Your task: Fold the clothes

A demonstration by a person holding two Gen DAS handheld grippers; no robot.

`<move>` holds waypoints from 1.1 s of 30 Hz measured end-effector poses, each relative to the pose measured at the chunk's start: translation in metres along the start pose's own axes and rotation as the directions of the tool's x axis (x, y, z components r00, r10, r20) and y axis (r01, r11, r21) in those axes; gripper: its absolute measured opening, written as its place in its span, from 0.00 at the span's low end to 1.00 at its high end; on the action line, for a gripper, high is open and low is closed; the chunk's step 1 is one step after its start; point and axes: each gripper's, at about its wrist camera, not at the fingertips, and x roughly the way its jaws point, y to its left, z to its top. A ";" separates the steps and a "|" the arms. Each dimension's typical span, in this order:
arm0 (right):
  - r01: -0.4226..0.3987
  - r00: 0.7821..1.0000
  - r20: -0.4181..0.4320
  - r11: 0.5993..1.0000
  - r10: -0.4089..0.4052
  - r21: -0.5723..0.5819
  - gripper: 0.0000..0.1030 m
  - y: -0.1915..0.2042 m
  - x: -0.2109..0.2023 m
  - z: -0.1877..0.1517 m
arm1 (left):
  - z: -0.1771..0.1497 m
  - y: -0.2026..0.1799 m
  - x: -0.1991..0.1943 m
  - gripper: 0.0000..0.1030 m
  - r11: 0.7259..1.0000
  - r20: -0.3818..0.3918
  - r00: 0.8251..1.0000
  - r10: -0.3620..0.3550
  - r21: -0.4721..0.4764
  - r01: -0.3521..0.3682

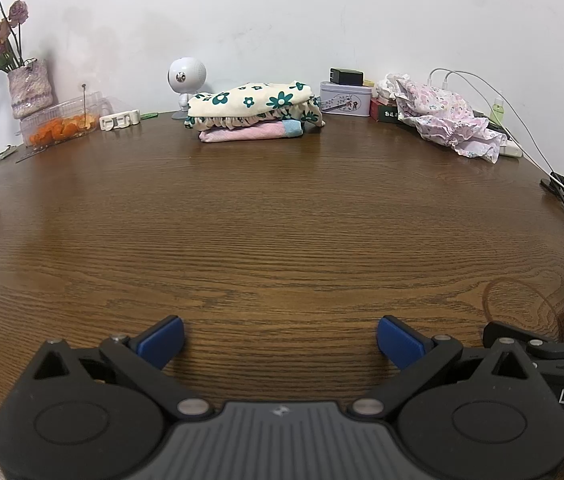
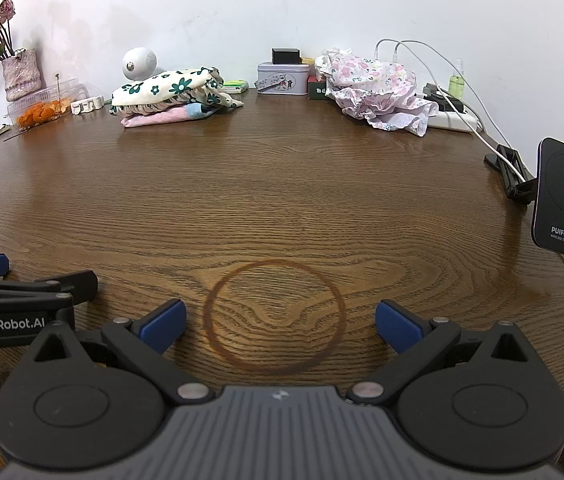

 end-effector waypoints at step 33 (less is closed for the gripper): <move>0.000 1.000 0.000 1.000 0.000 0.002 0.99 -0.001 0.000 0.000 | -0.002 0.001 -0.003 1.00 1.000 -0.001 1.000 0.003 -0.002 -0.003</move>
